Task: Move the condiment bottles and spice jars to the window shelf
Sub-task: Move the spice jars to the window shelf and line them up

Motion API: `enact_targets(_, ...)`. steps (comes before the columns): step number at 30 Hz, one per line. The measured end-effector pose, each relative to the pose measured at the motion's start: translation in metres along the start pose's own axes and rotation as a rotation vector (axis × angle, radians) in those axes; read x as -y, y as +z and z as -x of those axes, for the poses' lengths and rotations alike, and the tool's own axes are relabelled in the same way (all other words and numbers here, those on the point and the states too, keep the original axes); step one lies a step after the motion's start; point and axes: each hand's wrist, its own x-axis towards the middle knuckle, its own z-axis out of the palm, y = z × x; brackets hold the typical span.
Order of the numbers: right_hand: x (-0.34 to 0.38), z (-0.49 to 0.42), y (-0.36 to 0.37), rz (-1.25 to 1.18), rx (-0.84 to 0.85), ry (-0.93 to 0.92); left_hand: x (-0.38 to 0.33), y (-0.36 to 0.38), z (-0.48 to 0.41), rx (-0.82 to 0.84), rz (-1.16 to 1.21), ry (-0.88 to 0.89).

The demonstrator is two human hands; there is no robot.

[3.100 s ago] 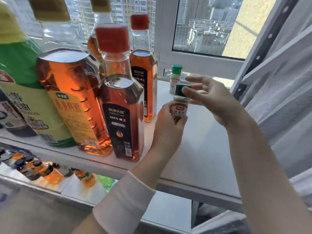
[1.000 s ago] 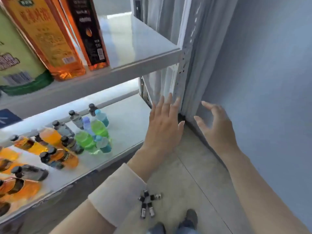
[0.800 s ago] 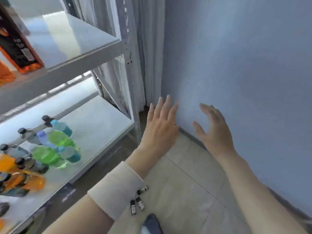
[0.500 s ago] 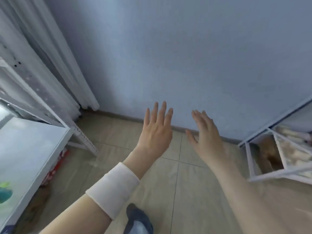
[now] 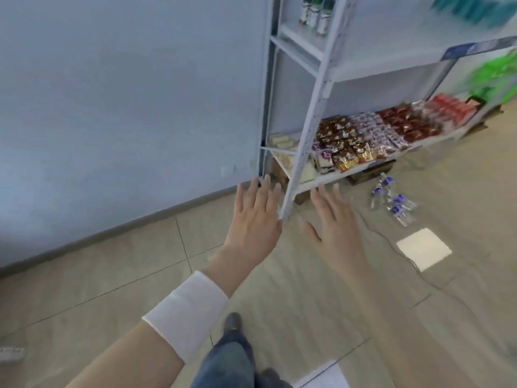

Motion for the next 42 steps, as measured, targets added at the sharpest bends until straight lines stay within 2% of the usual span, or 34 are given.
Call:
enact_targets(3,-0.050,0.008,-0.013,-0.007,-0.025,0.113,-0.047,0.010,-0.040,0.018,0.002,0.107)
enact_targets(9,-0.144,-0.015,-0.033,0.045,-0.120,0.207,-0.119,0.038,-0.131,-0.016,0.005,0.254)
enact_targets(13,-0.202,-0.067,-0.044,0.076,-0.155,0.212,-0.148,0.049,-0.207,-0.074,0.023,0.272)
enact_targets(19,-0.282,-0.158,-0.061,0.104,-0.116,0.187,-0.170,0.055,-0.318,-0.099,0.099,0.249)
enact_targets(24,-0.330,-0.218,-0.069,0.035,-0.138,0.209,-0.182,0.063,-0.389,-0.154,0.099,0.242)
enact_targets(31,-0.412,-0.315,-0.066,-0.048,-0.141,0.086,-0.200,0.077,-0.489,-0.268,0.051,0.128)
enact_targets(37,-0.472,-0.399,-0.080,-0.116,-0.092,-0.112,-0.226,0.069,-0.566,-0.301,0.049,-0.082)
enact_targets(42,-0.490,-0.473,-0.086,-0.242,-0.071,-0.261,-0.212,0.049,-0.611,-0.404,0.105,-0.277)
